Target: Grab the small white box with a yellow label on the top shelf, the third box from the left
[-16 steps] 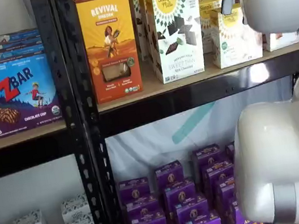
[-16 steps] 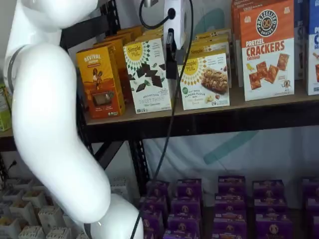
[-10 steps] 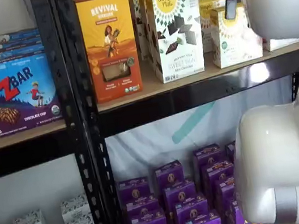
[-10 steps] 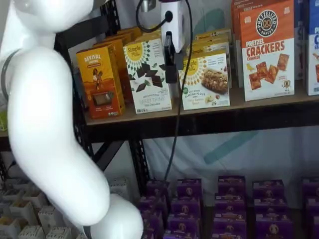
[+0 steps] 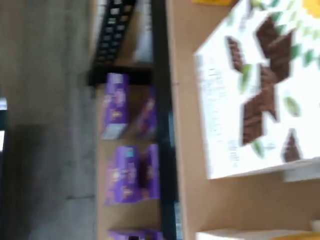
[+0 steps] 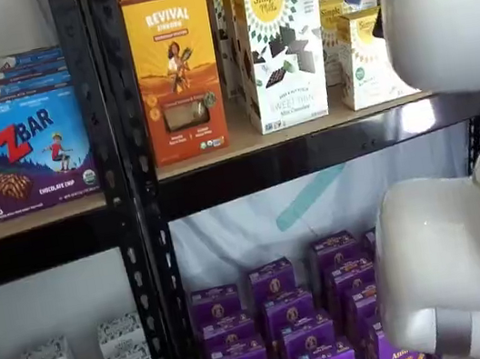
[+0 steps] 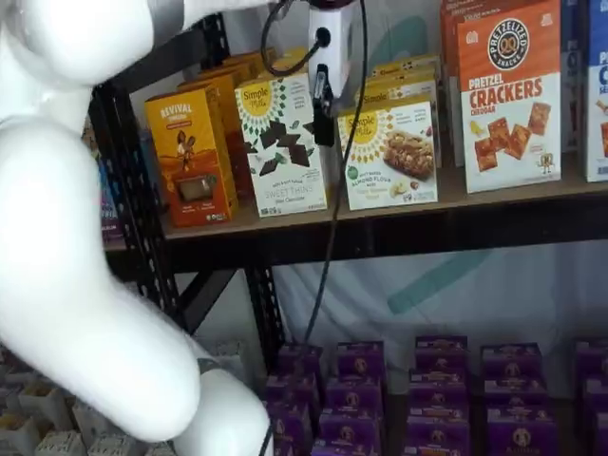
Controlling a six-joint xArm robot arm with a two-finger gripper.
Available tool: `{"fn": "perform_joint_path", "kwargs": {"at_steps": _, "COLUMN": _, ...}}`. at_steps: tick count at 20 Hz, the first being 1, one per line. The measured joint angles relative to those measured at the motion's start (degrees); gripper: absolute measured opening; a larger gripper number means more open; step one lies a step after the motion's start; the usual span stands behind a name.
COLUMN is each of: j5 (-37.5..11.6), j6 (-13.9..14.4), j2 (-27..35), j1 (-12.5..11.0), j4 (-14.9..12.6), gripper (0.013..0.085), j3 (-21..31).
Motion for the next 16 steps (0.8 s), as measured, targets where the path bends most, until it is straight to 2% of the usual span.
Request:
{"fn": "perform_joint_path", "kwargs": {"at_steps": 3, "j5": -6.2, "j6": -1.3, "j2": -0.5, "j1": 0.0, "j4": 0.9, "gripper": 0.0850, "j3": 2.1}}
{"fn": "perform_joint_path", "kwargs": {"at_steps": 6, "j5": -10.5, "j6": -2.4, "j2": 1.2, "j1": 0.9, "j4": -0.7, "gripper": 0.0850, "j3": 2.5}}
{"fn": "perform_joint_path", "kwargs": {"at_steps": 9, "j5": -12.4, "j6": -2.8, "j2": 3.5, "j1": 1.6, "j4": -2.2, "gripper": 0.0850, "j3": 2.0}}
{"fn": "perform_joint_path", "kwargs": {"at_steps": 14, "j5": -14.7, "j6": -2.8, "j2": 7.0, "j1": 2.5, "j4": -2.9, "gripper": 0.0850, "j3": 1.1}}
{"fn": "perform_joint_path", "kwargs": {"at_steps": 16, "j5": -13.9, "j6": -2.1, "j2": 8.3, "j1": 3.3, "j4": -4.7, "gripper": 0.0850, "j3": -0.1}}
